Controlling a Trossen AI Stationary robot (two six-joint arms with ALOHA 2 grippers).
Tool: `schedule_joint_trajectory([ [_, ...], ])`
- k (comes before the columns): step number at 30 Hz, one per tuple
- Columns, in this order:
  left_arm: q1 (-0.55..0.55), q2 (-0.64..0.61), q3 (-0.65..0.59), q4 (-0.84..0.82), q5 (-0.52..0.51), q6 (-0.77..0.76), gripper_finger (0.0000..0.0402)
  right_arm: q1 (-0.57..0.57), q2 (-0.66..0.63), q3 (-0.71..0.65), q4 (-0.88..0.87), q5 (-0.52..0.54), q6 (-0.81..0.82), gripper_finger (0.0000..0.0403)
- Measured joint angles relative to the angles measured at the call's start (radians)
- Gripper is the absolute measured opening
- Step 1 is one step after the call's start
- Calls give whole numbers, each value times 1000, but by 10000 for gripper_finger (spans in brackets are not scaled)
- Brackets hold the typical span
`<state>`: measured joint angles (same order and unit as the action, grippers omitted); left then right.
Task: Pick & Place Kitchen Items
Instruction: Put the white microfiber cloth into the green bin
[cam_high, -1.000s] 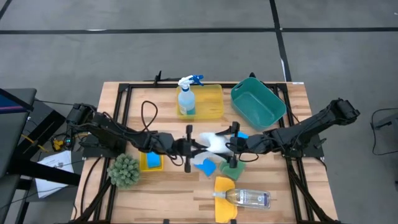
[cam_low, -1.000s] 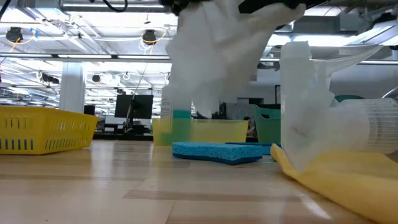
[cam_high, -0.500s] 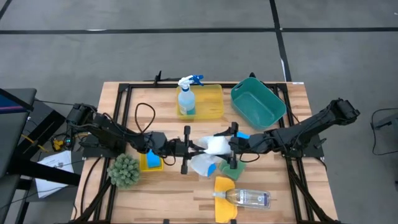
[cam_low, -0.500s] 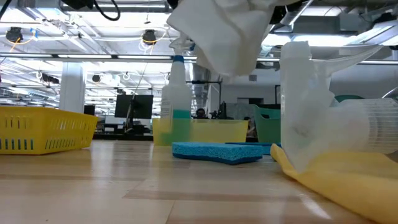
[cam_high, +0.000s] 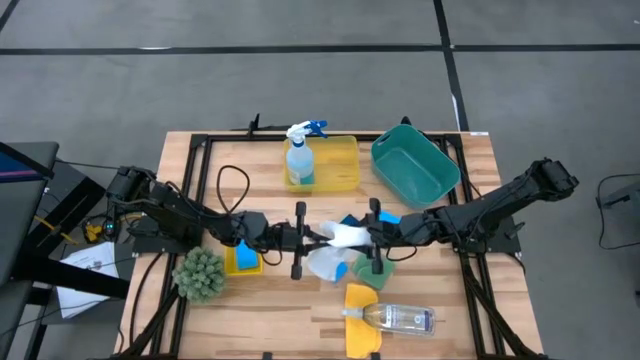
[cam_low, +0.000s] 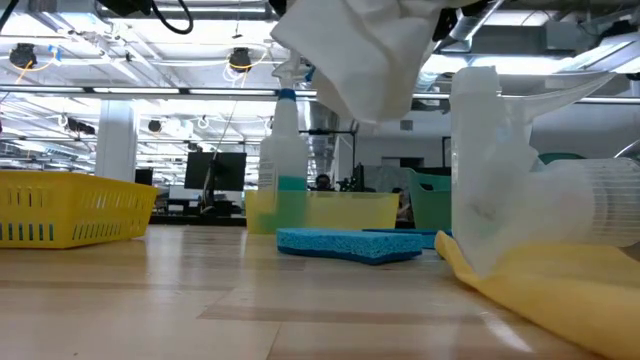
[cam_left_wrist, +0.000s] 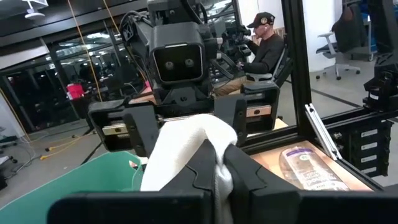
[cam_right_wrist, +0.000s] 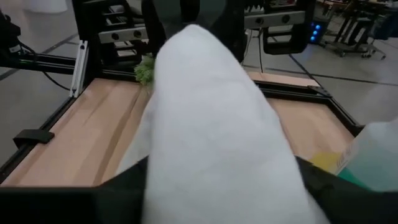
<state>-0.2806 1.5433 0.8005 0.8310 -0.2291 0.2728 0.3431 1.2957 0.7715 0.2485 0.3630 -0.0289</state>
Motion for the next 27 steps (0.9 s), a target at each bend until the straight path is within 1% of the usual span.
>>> schedule_joint_trajectory([
  [5,0,0,0,2,0,0,4,0,0,0,0,-3,-20,88],
  [8,0,0,0,1,0,0,5,-2,0,0,0,-23,-31,27],
  [9,0,0,0,1,0,0,7,-5,0,0,1,-24,-33,16],
  [13,0,0,0,-7,-1,0,16,-12,0,0,2,-23,-31,16],
  [15,0,0,0,-24,-4,0,21,-12,0,0,2,-23,-24,9],
  [18,0,0,0,-59,-33,0,32,-12,-3,0,1,-9,-23,8],
  [21,0,-13,0,-128,-74,-1,49,-12,-16,0,-15,23,-4,5],
  [24,0,-35,0,-200,-123,-19,72,-10,-42,-1,-68,53,20,5],
  [27,-7,-75,0,-281,-134,-31,95,-10,-60,0,-83,62,30,5],
])
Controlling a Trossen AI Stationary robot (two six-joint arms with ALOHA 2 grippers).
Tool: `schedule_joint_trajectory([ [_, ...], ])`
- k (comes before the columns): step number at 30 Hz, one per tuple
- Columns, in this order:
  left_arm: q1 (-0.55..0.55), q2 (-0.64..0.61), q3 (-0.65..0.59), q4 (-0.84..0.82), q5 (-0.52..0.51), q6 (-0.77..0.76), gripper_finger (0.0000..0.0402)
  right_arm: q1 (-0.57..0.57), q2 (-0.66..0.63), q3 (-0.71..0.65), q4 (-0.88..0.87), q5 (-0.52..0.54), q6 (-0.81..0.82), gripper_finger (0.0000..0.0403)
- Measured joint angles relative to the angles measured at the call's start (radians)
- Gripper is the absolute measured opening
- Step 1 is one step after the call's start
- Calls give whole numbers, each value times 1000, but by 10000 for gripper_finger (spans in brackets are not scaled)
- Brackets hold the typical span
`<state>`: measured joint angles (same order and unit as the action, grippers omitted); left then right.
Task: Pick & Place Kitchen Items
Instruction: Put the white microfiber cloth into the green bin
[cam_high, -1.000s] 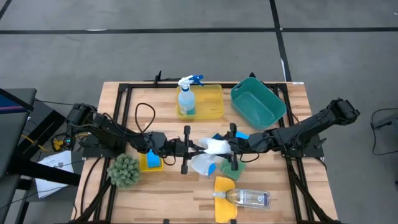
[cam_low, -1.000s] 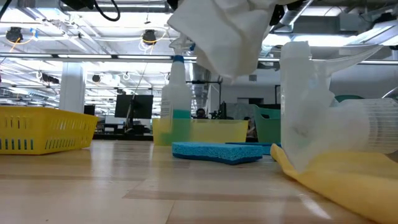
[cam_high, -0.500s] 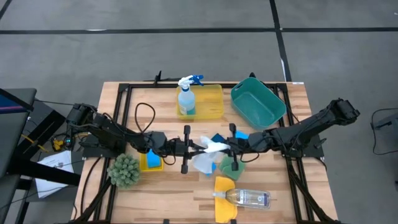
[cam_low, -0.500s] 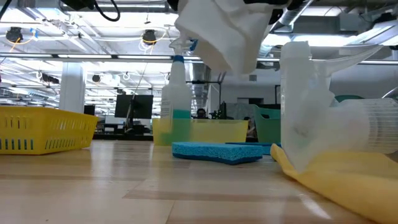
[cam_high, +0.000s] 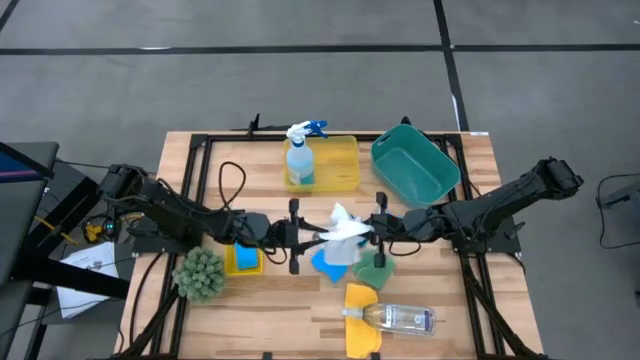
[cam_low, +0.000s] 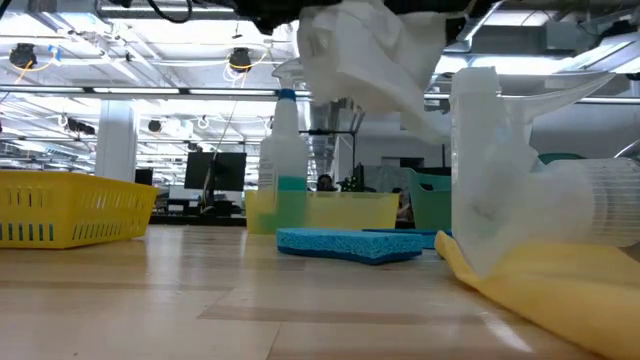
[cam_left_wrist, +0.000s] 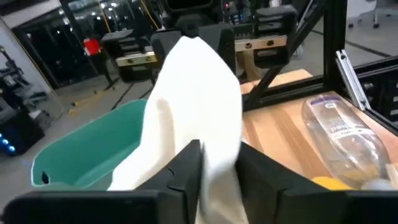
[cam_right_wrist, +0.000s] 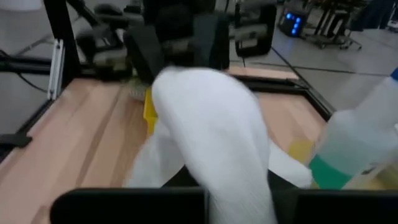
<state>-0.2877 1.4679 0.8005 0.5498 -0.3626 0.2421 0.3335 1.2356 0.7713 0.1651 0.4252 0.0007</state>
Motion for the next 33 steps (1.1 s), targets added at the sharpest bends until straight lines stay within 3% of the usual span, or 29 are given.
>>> schedule_joint_trajectory([
  [15,-73,-173,0,-349,0,-68,156,0,-62,0,-71,31,29,5],
  [21,-84,-223,-16,-403,-9,-99,147,-8,-90,0,-189,148,126,5],
  [33,-58,-316,-144,-382,-15,-120,116,-95,-273,0,-312,184,205,5],
])
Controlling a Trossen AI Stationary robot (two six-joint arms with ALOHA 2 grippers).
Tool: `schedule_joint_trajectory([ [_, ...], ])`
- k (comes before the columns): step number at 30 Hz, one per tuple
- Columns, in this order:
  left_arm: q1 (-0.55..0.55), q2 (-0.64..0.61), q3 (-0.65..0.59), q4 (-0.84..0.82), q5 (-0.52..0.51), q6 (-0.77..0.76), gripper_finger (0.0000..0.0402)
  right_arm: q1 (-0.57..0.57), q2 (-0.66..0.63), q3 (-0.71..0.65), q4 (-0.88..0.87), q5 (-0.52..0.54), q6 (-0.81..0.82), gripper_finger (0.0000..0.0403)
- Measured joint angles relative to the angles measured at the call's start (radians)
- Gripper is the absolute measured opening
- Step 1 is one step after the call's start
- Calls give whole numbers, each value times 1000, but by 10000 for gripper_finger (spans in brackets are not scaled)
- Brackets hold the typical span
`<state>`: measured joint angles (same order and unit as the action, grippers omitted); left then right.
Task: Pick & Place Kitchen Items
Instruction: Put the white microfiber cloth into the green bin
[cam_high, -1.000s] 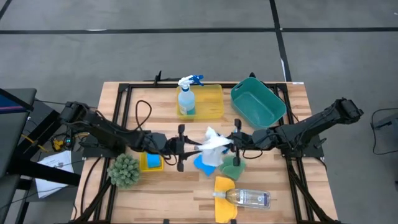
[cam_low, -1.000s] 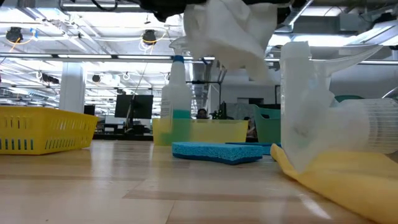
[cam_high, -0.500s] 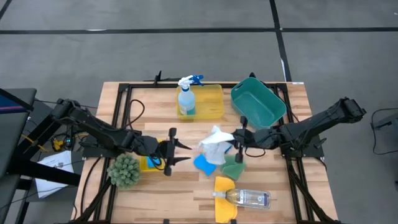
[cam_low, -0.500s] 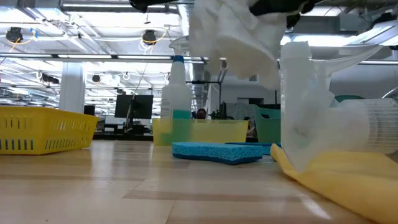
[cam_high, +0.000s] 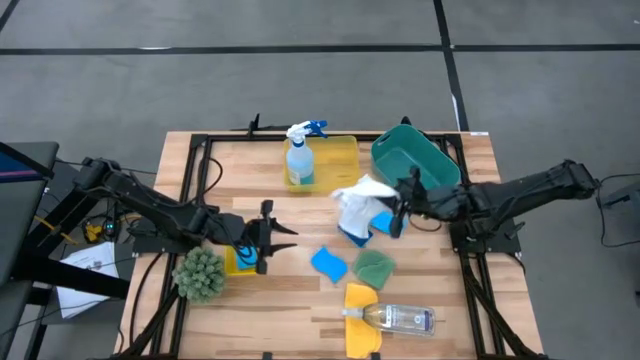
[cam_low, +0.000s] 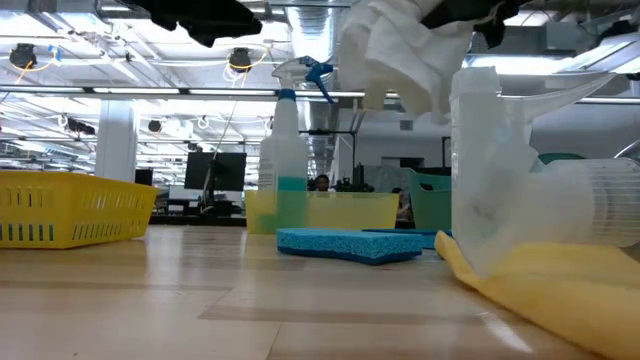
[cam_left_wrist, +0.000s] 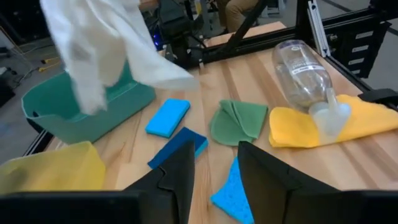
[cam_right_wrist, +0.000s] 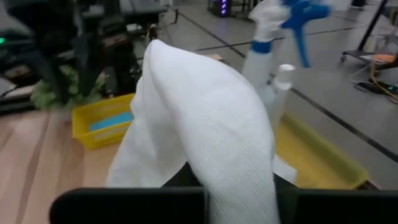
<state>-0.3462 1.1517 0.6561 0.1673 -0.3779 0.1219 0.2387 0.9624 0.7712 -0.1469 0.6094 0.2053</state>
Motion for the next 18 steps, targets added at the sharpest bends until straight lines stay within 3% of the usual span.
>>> schedule_joint_trajectory([
  [8,0,-7,-36,31,0,-7,105,-85,-124,38,-220,9,38,5],
  [18,0,-7,-36,101,0,-89,104,-238,-117,220,-583,20,1,5],
])
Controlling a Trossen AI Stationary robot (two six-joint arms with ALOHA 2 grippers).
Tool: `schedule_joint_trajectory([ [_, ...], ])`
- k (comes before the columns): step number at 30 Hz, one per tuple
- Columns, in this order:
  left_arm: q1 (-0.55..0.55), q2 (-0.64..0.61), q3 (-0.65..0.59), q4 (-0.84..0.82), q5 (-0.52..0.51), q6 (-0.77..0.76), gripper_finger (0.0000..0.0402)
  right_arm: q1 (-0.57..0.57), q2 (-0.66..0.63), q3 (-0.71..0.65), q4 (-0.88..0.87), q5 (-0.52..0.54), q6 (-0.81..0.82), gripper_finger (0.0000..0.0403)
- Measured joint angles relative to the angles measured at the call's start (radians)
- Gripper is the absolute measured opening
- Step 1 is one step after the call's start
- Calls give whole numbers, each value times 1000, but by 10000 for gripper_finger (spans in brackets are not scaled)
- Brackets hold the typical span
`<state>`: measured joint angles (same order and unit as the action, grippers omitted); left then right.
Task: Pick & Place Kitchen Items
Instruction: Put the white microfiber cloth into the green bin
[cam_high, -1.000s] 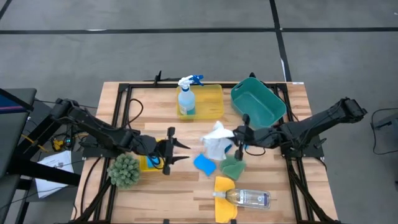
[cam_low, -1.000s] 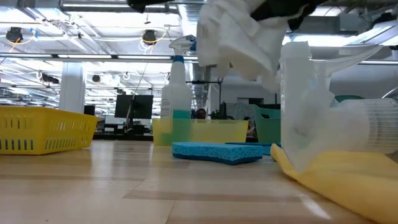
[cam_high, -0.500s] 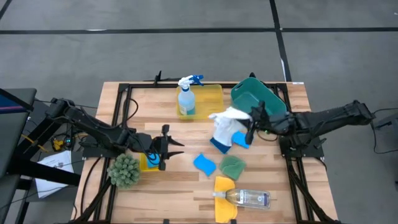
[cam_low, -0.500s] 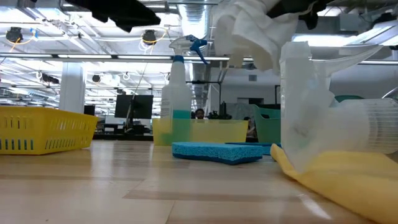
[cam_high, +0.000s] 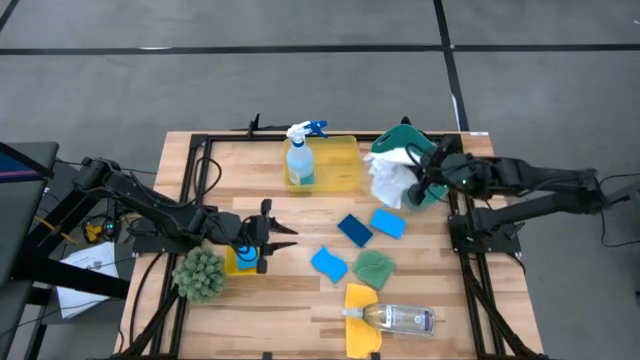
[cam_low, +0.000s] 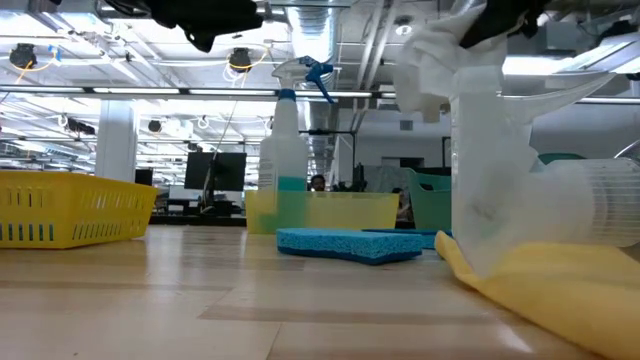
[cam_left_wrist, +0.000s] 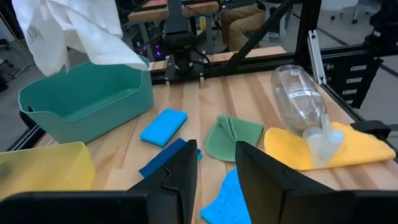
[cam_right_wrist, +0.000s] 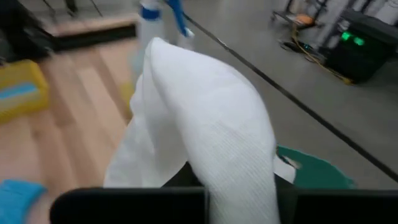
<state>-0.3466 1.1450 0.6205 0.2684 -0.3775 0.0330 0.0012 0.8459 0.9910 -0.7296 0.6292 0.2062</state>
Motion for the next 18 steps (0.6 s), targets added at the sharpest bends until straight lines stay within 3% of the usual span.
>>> schedule_joint_trajectory([
  [9,0,9,0,-6,0,-14,104,-135,-2,84,-144,-4,-30,5],
  [18,7,25,-33,5,-1,16,104,-242,2,89,-158,-35,-7,5],
])
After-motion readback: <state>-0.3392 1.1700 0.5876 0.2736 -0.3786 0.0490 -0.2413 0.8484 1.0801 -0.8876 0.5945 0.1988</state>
